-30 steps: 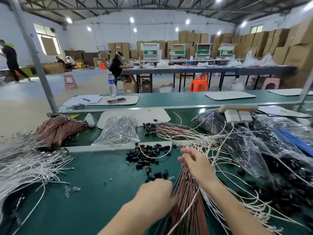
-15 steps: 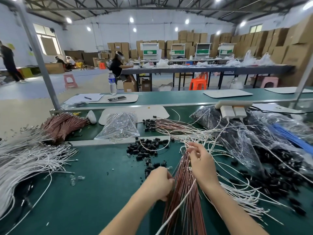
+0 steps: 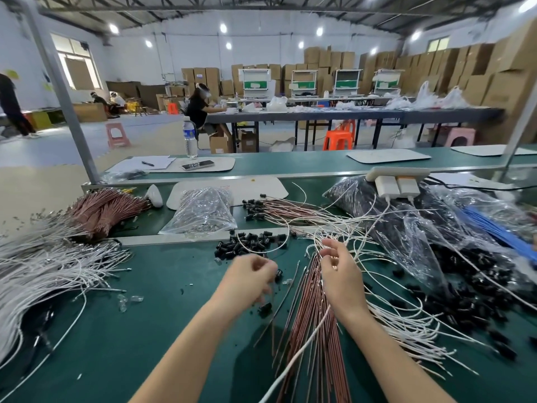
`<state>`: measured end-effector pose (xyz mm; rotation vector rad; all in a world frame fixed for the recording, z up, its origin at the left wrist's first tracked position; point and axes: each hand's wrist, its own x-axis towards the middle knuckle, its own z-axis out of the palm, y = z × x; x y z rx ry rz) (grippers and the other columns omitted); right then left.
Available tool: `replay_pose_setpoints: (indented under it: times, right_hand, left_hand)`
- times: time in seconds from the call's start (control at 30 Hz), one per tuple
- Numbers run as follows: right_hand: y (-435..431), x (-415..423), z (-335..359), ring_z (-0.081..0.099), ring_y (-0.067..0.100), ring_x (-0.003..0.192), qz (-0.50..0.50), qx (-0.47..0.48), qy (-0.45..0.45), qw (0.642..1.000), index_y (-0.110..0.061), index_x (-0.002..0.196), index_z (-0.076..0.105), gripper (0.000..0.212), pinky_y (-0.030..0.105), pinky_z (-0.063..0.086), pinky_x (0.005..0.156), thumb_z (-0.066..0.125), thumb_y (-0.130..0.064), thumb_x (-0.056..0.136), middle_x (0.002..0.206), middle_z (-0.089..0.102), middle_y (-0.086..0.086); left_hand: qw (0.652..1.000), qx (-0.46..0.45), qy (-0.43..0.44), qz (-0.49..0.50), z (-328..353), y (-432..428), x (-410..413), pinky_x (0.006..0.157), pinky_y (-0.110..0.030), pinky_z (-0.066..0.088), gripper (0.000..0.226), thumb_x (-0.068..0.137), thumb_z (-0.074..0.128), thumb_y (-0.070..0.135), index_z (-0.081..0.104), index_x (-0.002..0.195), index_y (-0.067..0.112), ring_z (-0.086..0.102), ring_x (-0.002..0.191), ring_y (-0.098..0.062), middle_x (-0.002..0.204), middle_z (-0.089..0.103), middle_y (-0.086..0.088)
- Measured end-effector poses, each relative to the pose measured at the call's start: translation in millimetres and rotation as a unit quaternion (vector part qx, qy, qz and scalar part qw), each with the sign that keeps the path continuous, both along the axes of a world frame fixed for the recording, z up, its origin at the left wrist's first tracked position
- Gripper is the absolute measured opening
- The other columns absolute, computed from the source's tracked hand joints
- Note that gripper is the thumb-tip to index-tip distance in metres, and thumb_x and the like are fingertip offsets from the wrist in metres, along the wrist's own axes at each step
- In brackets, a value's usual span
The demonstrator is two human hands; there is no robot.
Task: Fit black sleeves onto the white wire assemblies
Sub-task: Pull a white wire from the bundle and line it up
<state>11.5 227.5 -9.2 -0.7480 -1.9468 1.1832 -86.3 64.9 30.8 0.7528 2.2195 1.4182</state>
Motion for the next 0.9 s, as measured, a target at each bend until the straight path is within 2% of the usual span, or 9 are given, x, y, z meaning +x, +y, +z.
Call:
replay_pose_setpoints:
  times: [0.1,0.2,0.3,0.4,0.57,0.63,0.73,0.8,0.9]
  right_hand:
    - [-6,-3,2,0.05,0.0,0.052,0.078,0.039,-0.073,0.994,-0.021,0.127,0.059,0.026,0.022,0.048,0.047,0.049,-0.014,0.104,0.101,0.063,-0.011]
    - [-17,-7,3,0.049,-0.001,0.058,0.15,0.137,-0.17,0.964,-0.024,0.121,0.064,0.022,0.013,0.045,0.055,0.05,-0.021,0.105,0.1,0.064,-0.011]
    - [-30,-13,2,0.055,-0.003,0.088,0.213,0.219,-0.229,0.924,-0.027,0.119,0.065,0.024,0.011,0.045,0.078,0.053,-0.039,0.102,0.106,0.061,-0.012]
    - [-37,-19,-6,0.049,0.008,0.11,0.259,0.277,-0.294,0.878,-0.034,0.123,0.062,0.041,0.028,0.043,0.1,0.053,-0.062,0.094,0.117,0.057,-0.01]
    - [-32,-22,-12,0.048,0.006,0.104,0.297,0.3,-0.283,0.861,-0.036,0.106,0.064,0.028,0.025,0.04,0.096,0.061,-0.058,0.09,0.107,0.055,-0.015]
    - [-29,-26,-13,0.056,0.001,0.093,0.299,0.232,-0.221,0.899,-0.035,0.102,0.061,0.015,0.021,0.048,0.087,0.062,-0.048,0.093,0.101,0.061,-0.018]
    - [-20,-34,-11,0.065,0.013,0.077,0.243,-0.027,-0.048,0.969,-0.036,0.106,0.062,0.015,0.025,0.056,0.073,0.054,-0.04,0.095,0.087,0.069,-0.008]
    - [-14,-40,-13,0.066,0.013,0.076,0.21,-0.218,0.074,0.95,-0.021,0.11,0.068,0.031,0.021,0.056,0.07,0.051,-0.039,0.092,0.086,0.073,-0.002]
    - [-12,-46,-15,0.072,0.02,0.079,0.194,-0.432,0.202,0.857,-0.002,0.112,0.062,0.036,0.024,0.06,0.07,0.053,-0.029,0.09,0.094,0.076,0.015]
  left_hand:
    - [0.968,0.192,-0.065,0.152,1,-17,-21,0.059,-0.022,0.058,0.016,0.1,0.06,0.021,0.066,0.1,0.006,0.065,0.057,-0.005,0.083,0.07,-0.007]
    - [0.878,0.35,-0.184,0.27,-14,-34,-37,0.06,-0.022,0.058,0.02,0.102,0.058,0.018,0.061,0.097,-0.001,0.066,0.06,-0.01,0.081,0.065,-0.008]
    - [0.821,0.42,-0.229,0.312,-32,-41,-44,0.06,-0.02,0.059,0.014,0.104,0.055,0.014,0.056,0.099,0.001,0.066,0.065,-0.012,0.083,0.061,-0.009]
    - [0.806,0.444,-0.231,0.316,-48,-40,-46,0.062,-0.021,0.059,0.015,0.104,0.054,0.013,0.056,0.094,0.002,0.069,0.065,-0.013,0.083,0.062,-0.01]
    - [0.807,0.453,-0.227,0.304,-56,-30,-53,0.062,-0.024,0.06,0.008,0.104,0.053,0.011,0.055,0.099,0.005,0.071,0.065,-0.015,0.081,0.064,-0.01]
    - [0.808,0.455,-0.236,0.291,-54,-26,-57,0.062,-0.024,0.06,0.004,0.104,0.053,0.008,0.054,0.101,0.006,0.072,0.067,-0.017,0.084,0.065,-0.011]
    - [0.808,0.46,-0.251,0.269,-52,-22,-61,0.064,-0.025,0.06,0.006,0.103,0.056,0.009,0.055,0.106,0.004,0.075,0.073,-0.02,0.086,0.07,-0.013]
    - [0.807,0.463,-0.258,0.26,-52,-22,-61,0.064,-0.024,0.06,0.01,0.101,0.058,0.012,0.057,0.106,0.003,0.075,0.075,-0.02,0.085,0.073,-0.012]
    - [0.813,0.463,-0.261,0.237,-52,-20,-60,0.064,-0.023,0.06,0.01,0.1,0.061,0.014,0.059,0.101,0.005,0.075,0.075,-0.018,0.081,0.075,-0.009]
